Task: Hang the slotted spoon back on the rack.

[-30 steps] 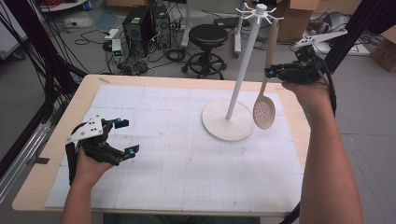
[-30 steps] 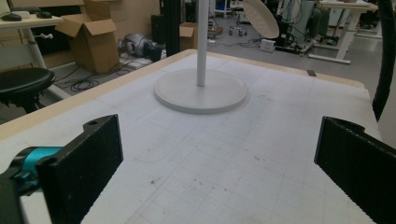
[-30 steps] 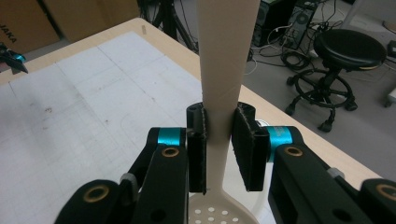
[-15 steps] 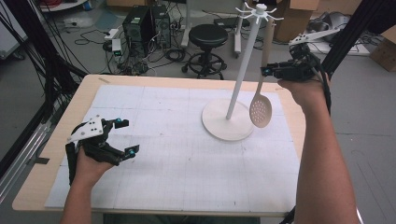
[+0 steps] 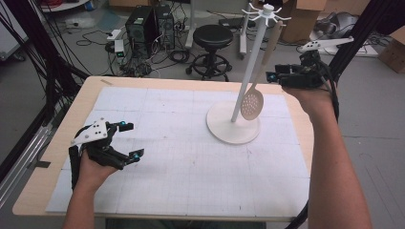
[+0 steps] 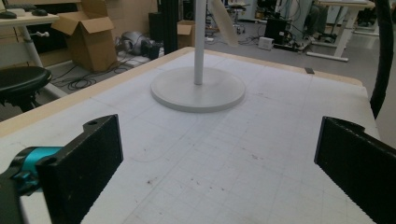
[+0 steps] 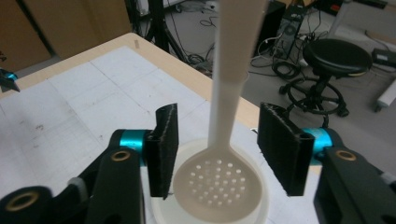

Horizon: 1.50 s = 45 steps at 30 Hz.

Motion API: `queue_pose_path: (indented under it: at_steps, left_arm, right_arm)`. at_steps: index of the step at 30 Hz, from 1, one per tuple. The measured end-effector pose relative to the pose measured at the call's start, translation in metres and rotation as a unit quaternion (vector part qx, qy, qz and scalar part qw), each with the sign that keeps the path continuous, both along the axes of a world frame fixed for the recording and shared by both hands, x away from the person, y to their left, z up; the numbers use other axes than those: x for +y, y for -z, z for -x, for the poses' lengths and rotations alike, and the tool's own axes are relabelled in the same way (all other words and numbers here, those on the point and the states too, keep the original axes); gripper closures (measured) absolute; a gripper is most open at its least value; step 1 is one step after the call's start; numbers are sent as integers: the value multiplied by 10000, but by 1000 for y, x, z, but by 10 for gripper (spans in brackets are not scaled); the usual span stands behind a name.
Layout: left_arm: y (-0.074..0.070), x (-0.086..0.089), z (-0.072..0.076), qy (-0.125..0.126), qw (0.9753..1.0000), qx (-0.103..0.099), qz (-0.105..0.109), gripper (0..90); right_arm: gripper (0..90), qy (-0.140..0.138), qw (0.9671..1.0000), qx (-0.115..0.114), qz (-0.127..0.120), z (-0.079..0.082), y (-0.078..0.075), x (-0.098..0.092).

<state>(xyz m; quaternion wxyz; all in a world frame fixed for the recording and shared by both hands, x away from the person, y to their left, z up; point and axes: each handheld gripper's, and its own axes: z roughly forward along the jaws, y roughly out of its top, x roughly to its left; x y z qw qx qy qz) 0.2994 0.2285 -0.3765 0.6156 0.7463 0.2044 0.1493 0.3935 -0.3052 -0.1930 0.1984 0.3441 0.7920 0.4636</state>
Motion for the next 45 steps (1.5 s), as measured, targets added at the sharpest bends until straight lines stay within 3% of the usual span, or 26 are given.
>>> queue_pose_path:
  at_steps: [15, 28, 37, 45]
  left_arm:
    - [1, -3, 0, 18, 10000, 35, -28, 16]
    - [4, -4, -2, 58, 9999, 89, -70, 16]
    - [8, -6, -4, 104, 9997, 175, -106, 16]
    - [10, -8, -4, 148, 9995, 219, -155, 16]
  right_arm:
    - [377, -480, 9980, -398, -137, 31, 18, 1]
    - [325, -737, 9955, -528, -267, 46, 31, 9]
    - [293, -835, 9935, -592, -495, 58, 49, 10]
    - [250, -899, 9921, -587, -645, 67, 74, 11]
